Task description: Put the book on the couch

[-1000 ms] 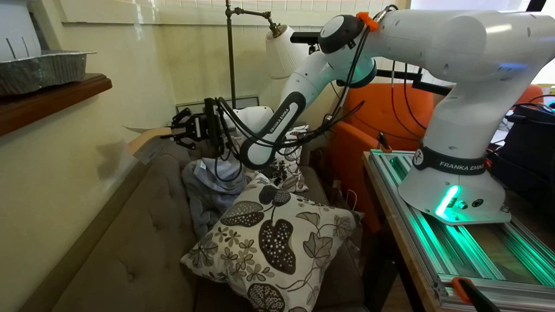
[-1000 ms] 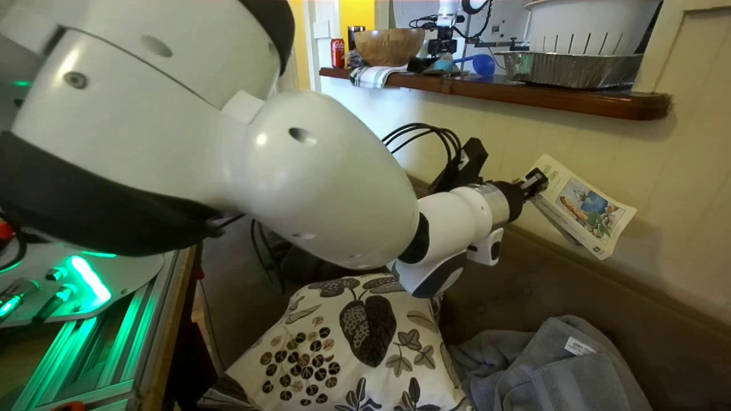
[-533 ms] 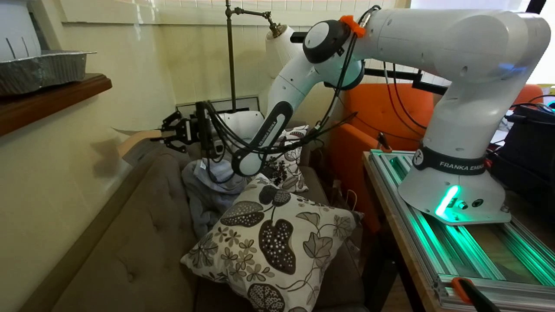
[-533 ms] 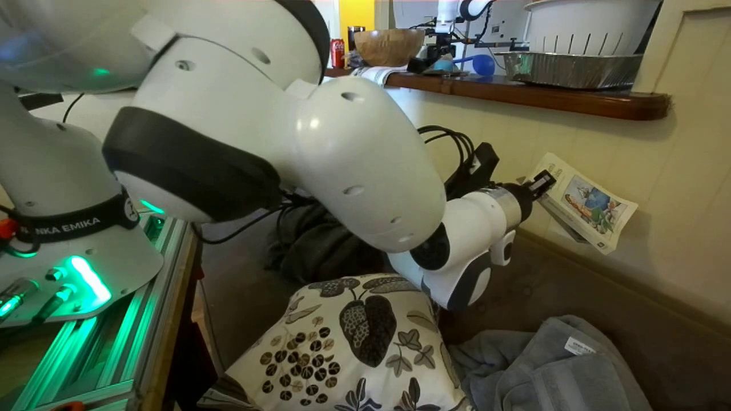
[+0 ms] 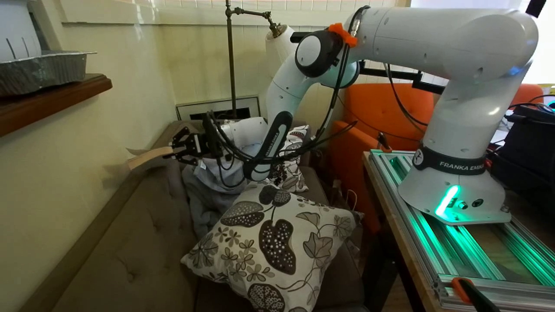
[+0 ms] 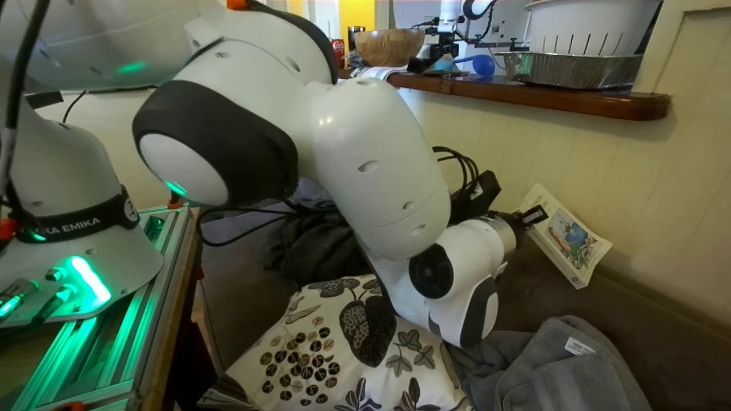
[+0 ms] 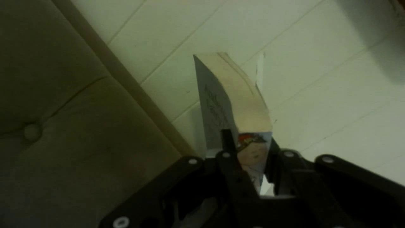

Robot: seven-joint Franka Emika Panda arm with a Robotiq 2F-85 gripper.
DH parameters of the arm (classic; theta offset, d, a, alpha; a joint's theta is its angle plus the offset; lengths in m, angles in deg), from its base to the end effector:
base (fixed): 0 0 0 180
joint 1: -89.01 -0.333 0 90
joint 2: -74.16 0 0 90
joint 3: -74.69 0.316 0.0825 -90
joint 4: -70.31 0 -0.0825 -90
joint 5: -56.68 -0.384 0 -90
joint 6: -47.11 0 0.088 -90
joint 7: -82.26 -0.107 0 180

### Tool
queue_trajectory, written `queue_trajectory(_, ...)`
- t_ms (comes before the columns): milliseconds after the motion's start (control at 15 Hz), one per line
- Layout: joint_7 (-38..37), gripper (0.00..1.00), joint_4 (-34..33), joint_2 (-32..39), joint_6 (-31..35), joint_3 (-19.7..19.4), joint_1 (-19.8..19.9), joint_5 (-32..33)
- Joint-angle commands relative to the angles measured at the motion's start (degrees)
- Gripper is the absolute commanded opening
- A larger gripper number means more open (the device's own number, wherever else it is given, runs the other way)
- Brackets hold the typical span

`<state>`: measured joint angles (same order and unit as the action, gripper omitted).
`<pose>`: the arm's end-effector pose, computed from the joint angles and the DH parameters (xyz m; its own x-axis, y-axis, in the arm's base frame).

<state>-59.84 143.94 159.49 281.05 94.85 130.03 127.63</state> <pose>0.6027 -0.1757 0.0413 0.2037 -0.7486 -0.6310 -0.3638 0.5405 -0.7586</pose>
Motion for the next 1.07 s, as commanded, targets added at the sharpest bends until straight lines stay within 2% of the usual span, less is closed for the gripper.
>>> queue_trajectory(0,-9.8,0.06,-3.1,0.0,1.0,-4.9,-2.2,3.9)
queue_trajectory(267,-11.4,0.06,-6.3,-0.3,-0.8,-7.8,-4.1,4.1)
queue_trajectory(400,-9.3,0.06,-9.8,1.0,-2.5,-8.1,-5.2,3.2)
queue_trajectory(1000,4.3,0.06,-13.8,0.4,-13.7,-10.7,-11.2,-5.9)
